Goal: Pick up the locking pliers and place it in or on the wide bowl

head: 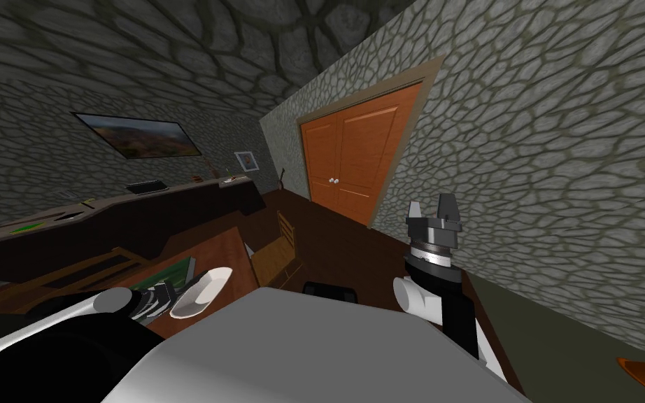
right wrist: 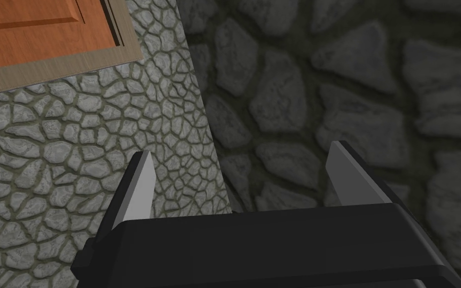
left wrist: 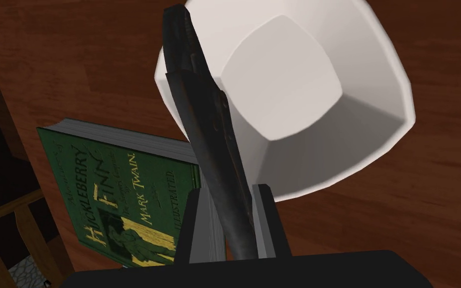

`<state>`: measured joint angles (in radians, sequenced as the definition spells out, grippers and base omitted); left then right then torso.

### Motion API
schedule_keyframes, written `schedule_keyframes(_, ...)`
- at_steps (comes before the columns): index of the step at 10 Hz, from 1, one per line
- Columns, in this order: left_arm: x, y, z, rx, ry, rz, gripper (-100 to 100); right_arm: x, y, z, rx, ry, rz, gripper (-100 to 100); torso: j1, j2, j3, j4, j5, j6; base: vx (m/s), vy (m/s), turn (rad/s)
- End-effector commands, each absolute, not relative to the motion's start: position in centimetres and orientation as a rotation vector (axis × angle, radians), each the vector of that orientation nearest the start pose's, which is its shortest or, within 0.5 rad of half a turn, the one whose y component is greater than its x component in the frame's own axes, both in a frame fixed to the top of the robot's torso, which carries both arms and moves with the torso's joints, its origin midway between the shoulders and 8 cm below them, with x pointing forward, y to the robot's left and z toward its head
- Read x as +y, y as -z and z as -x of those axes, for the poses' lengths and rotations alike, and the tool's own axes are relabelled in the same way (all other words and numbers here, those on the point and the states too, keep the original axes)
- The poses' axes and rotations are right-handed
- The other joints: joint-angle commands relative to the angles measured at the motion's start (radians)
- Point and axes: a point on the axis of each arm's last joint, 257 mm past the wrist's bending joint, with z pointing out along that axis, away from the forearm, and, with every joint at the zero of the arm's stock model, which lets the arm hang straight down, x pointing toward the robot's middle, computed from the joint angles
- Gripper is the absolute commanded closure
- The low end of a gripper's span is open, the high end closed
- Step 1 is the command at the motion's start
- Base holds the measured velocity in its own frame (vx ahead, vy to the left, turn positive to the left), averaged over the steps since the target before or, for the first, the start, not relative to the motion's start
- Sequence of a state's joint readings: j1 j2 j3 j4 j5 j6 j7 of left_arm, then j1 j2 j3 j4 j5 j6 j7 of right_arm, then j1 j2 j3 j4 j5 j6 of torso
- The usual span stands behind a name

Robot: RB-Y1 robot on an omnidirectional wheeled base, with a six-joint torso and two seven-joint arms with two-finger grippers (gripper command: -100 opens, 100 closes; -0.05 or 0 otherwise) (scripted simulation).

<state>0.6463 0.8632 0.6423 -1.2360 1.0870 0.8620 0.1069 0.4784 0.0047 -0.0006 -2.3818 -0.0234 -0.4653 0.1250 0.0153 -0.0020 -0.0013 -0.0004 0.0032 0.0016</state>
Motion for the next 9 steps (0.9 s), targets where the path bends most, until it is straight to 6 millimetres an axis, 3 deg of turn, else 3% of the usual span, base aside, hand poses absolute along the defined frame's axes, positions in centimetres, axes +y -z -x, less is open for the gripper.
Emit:
schedule_keyframes(1, 74.2, 34.9, -8.3, 0.737, 0.234, 2.561, 100, -27.6, -7.0, -32.8, 0.561, -1.226, -0.562, 0, 0.000, 0.000, 0.000, 0.000, 0.000, 0.000, -0.022, 0.067, -0.038)
schedule_keyframes(2, 74.3, 34.8, -8.4, 0.742, 0.235, 2.559, -100, -27.6, -6.9, -32.8, 0.561, -1.226, -0.562, 0, -0.004, -0.001, -0.001, 0.000, 0.000, -0.001, -0.003, 0.014, 0.000)
schedule_keyframes(6, 74.3, 34.8, -8.4, 0.741, 0.235, 2.558, -100, -27.6, -6.9, -32.8, 0.561, -1.226, -0.562, 0, -0.010, -0.002, -0.001, -0.001, -0.001, -0.001, 0.000, 0.001, 0.000)
schedule_keyframes(7, 74.3, 34.8, -8.4, 0.741, 0.235, 2.558, 0, -27.6, -6.9, -32.8, 0.561, -1.226, -0.562, 0, -0.010, -0.002, -0.001, -0.001, -0.001, -0.001, 0.000, 0.000, 0.000)
schedule_keyframes(8, 74.9, 32.9, -8.6, 0.738, 0.238, 2.555, -100, -27.6, -6.9, -32.8, 0.561, -1.226, -0.562, 0, -0.010, -0.002, -0.001, -0.001, -0.001, -0.001, -0.011, -0.019, 0.008)
schedule_keyframes(9, 75.2, 31.7, -8.8, 0.737, 0.240, 2.553, -100, -27.6, -6.9, -32.8, 0.561, -1.226, -0.562, 0, -0.011, -0.002, -0.001, -0.001, -0.002, -0.001, -0.019, -0.038, 0.011)
